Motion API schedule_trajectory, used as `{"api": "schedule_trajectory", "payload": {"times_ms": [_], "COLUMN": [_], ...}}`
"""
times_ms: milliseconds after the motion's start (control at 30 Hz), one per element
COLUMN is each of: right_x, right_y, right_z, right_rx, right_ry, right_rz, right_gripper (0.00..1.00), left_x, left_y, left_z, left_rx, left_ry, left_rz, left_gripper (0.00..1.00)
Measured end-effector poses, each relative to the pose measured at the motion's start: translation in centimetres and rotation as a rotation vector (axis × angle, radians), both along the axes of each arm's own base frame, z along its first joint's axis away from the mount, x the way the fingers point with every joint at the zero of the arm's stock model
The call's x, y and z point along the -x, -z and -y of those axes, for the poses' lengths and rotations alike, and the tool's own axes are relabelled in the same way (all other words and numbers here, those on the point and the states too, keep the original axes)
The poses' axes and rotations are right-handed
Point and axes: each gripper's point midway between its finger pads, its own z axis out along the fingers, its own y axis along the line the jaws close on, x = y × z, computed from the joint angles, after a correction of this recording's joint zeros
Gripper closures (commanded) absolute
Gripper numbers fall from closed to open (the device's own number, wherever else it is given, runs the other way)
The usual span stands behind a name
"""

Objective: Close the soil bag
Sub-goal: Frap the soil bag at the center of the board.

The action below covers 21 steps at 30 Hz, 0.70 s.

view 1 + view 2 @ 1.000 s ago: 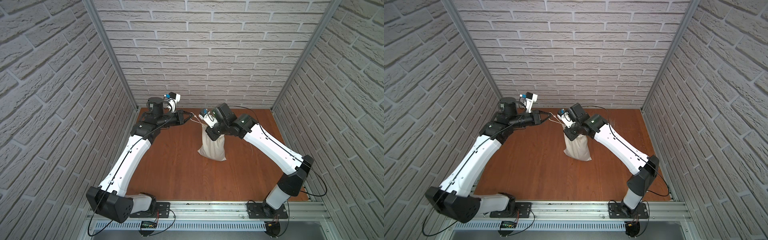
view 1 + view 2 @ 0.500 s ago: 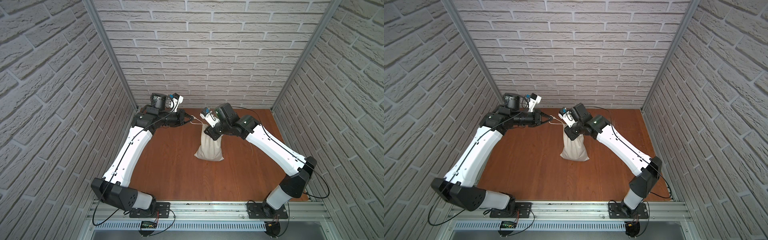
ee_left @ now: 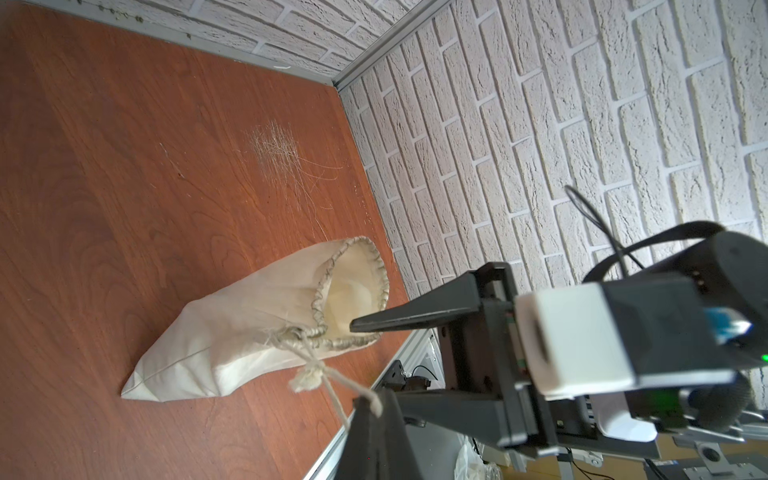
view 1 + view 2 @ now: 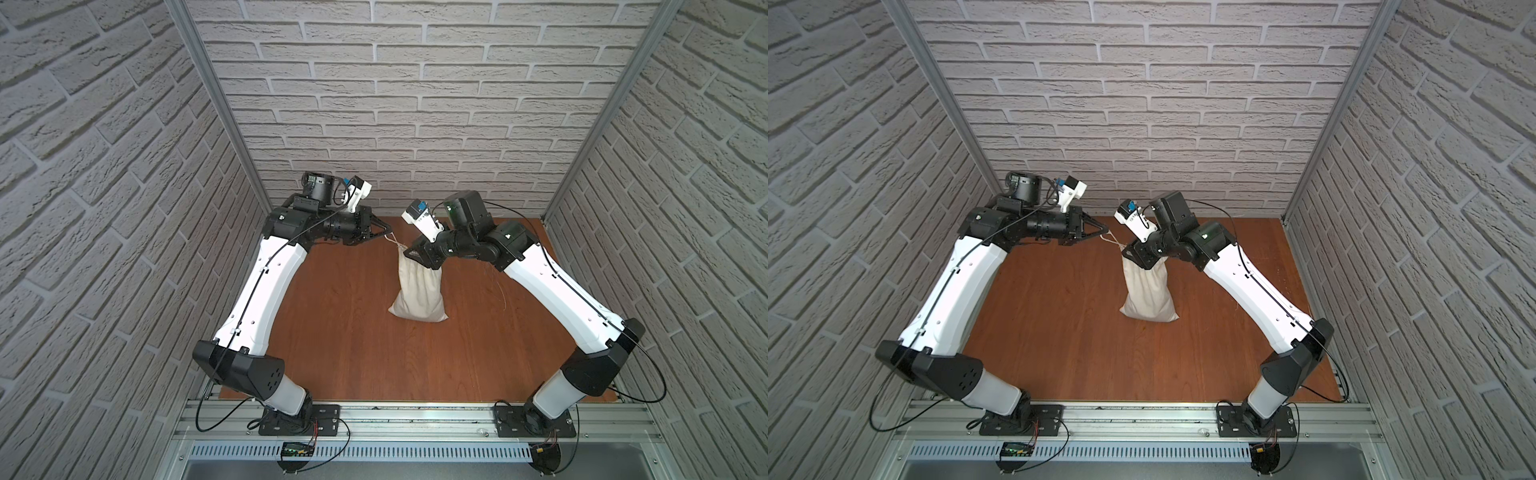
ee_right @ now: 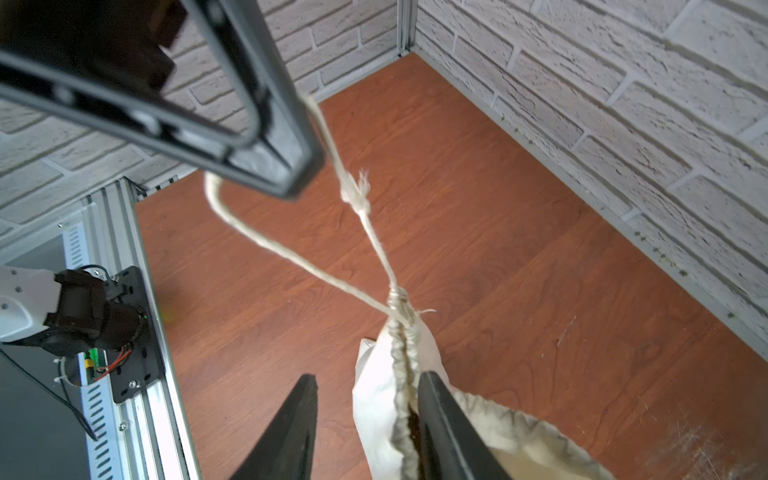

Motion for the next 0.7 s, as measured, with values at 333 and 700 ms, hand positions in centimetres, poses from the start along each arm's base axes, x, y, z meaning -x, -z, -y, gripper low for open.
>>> {"api": "schedule_trajectory", "payload": {"times_ms": [333, 700], "right_x": [-0.4, -0.1], "right_y": [0.9, 0.1], "right_z": [-3.0, -4.7], "right_rx": [-0.053, -0.067], "right_ry": [-0.098, -0.105], "right_rz": [-0.02, 0.043], "right_gripper": [0.7, 0.97], "left_x": [0.0, -0.1], "left_y": [0.1, -0.1], "left_z": [-0.1, -0.1], "left_rx": [0.001, 0.006], "left_ry": [-0.006, -0.014], "left_rz": [-0.013, -0.02], "left_gripper": [1.0, 1.0]}}
